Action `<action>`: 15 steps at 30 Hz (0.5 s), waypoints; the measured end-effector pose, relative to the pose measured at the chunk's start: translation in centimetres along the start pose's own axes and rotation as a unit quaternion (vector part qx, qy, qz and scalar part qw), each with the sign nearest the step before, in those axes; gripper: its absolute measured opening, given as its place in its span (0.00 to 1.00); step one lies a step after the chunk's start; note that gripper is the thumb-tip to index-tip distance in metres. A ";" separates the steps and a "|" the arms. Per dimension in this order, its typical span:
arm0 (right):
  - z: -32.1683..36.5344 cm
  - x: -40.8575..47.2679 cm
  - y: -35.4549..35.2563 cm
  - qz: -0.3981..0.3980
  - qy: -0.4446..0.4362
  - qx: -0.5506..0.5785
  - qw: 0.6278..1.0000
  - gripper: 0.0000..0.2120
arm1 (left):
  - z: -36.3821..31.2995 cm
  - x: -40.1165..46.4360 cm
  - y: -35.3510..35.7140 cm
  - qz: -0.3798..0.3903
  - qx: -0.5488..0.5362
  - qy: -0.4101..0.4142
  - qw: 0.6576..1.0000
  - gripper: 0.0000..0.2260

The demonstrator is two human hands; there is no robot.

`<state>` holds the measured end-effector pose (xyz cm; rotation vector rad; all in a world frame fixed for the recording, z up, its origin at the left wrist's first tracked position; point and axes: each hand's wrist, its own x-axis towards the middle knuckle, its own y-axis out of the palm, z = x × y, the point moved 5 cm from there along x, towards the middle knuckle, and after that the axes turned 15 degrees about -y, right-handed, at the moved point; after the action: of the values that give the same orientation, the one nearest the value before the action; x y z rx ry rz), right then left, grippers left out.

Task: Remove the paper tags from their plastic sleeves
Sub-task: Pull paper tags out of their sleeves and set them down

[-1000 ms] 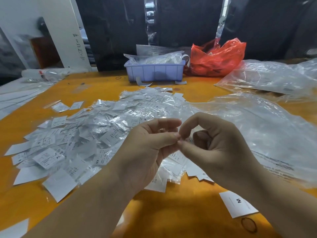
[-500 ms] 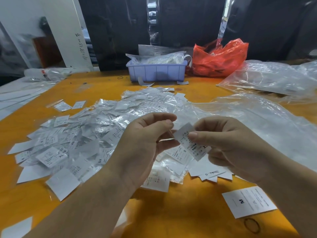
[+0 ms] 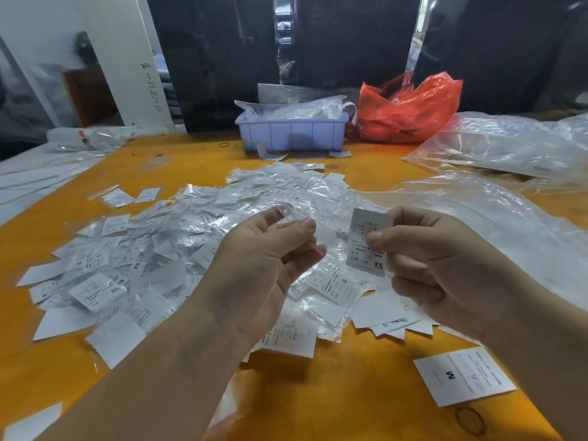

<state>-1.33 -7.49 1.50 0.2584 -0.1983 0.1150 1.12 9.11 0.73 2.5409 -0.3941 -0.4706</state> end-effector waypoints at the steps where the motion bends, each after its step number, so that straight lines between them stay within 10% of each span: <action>1: 0.0 0.0 -0.1 -0.015 0.003 0.014 1.000 0.09 | 0.1 0.0 0.0 0.007 -0.002 -0.007 1.000 0.28; 15: -2.1 -0.4 0.6 -0.032 0.089 0.151 0.984 0.21 | -0.1 -0.3 0.9 0.049 -0.009 0.025 0.998 0.25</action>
<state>-1.47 -6.43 -0.40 0.5530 0.0065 0.1036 0.77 8.53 1.38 2.4964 -0.4909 -0.3705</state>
